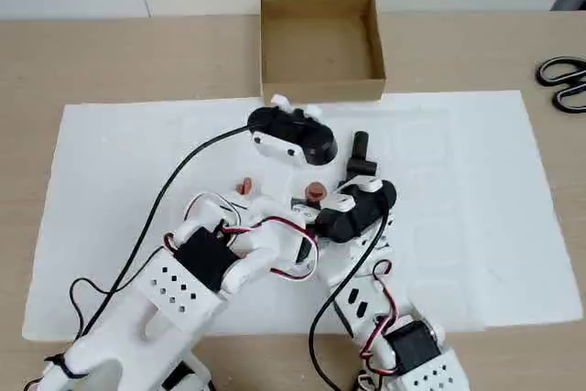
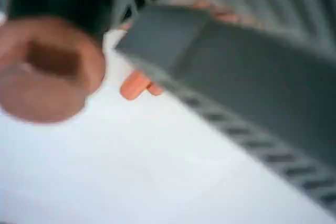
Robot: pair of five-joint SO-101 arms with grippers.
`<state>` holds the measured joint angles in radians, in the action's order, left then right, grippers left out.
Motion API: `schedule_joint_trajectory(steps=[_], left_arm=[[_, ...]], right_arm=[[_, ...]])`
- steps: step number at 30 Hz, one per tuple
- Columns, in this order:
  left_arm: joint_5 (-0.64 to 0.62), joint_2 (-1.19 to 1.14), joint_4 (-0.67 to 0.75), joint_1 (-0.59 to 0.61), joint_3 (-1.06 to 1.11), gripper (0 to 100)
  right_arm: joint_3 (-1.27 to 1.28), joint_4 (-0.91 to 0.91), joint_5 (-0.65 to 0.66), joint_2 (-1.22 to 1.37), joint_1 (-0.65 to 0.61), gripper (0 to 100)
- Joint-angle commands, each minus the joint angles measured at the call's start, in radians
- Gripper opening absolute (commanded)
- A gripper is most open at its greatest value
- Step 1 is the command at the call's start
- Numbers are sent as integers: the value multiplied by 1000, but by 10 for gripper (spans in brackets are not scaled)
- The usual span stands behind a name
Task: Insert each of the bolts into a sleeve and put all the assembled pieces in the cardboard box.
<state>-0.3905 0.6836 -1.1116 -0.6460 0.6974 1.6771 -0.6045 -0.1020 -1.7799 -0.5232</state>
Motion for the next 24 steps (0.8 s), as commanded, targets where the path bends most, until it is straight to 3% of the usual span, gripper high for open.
schedule_joint_trajectory(steps=[1,18,24], left_arm=[[8,11,-51,-5,-65,201],[100,11,-308,388,-272,203],[97,11,-321,660,-394,206]], right_arm=[[6,-2,-3,-24,-4,4],[6,4,-3,-24,38,4],[6,-38,-2,-15,56,4]])
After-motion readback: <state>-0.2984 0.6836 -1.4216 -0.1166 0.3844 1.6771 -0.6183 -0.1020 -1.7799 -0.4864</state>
